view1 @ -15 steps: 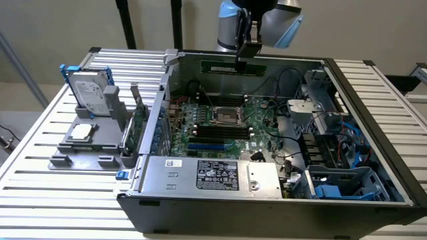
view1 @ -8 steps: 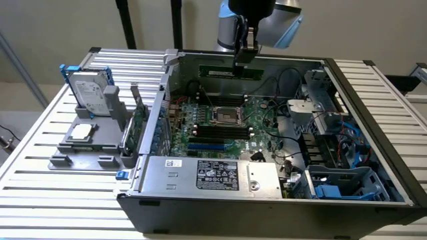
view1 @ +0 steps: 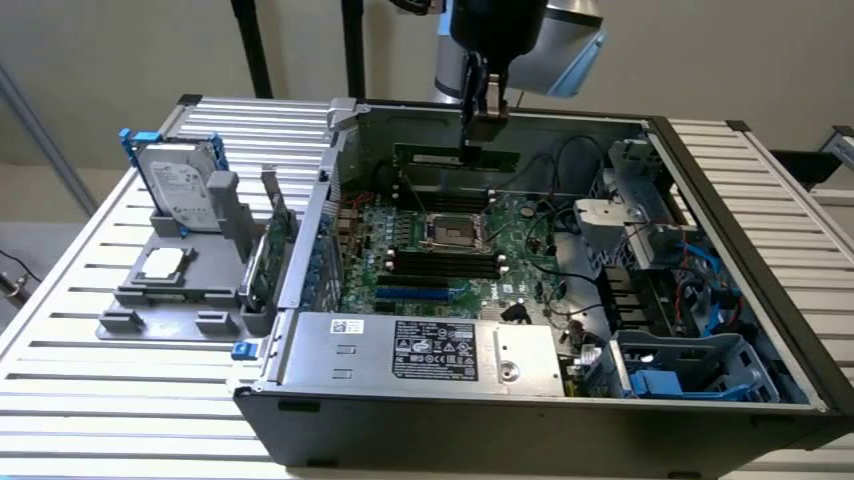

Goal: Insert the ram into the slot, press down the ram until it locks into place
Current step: 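Insert the ram into the slot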

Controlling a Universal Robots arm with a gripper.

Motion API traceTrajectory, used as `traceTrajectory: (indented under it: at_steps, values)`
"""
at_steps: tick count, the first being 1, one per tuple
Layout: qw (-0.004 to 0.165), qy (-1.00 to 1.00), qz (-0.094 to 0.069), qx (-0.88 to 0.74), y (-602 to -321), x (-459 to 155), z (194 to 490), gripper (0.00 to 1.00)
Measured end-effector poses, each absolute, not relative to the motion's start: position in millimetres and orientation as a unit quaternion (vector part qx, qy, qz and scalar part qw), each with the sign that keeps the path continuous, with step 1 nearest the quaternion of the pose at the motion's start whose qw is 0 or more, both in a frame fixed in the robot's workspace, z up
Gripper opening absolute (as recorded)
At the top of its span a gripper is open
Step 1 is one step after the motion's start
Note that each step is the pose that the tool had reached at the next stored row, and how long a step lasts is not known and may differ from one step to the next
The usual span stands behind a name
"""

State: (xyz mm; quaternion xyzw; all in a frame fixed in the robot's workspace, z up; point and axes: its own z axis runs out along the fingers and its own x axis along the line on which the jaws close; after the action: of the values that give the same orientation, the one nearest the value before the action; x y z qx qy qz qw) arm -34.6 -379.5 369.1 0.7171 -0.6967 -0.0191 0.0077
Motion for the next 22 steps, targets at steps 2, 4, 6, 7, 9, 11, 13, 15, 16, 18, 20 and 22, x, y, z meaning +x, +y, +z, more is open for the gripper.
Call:
traceTrajectory:
  at_steps: [2,4,6,7,9,11,13,15,16,18,20,22]
  values:
    - [0.008,-0.696,-0.019,0.717,-379,-35,366,0.13]
    - [0.008,-0.696,-0.019,0.718,-379,-35,362,0.13]
    - [0.008,-0.696,-0.019,0.718,-379,-36,358,0.13]
    - [0.008,-0.696,-0.019,0.718,-379,-36,356,0.13]
    - [0.008,-0.696,-0.019,0.718,-379,-36,353,0.13]
    - [0.008,-0.696,-0.019,0.718,-379,-36,349,0.13]
    - [0.008,-0.696,-0.019,0.718,-379,-36,346,0.13]
    - [0.008,-0.696,-0.019,0.718,-379,-36,342,0.13]
    - [0.008,-0.696,-0.019,0.718,-379,-36,340,0.13]
    - [0.008,-0.696,-0.019,0.718,-379,-36,336,0.13]
    - [0.008,-0.696,-0.019,0.718,-380,-36,333,0.13]
    - [0.008,-0.695,-0.019,0.718,-380,-36,329,0.13]
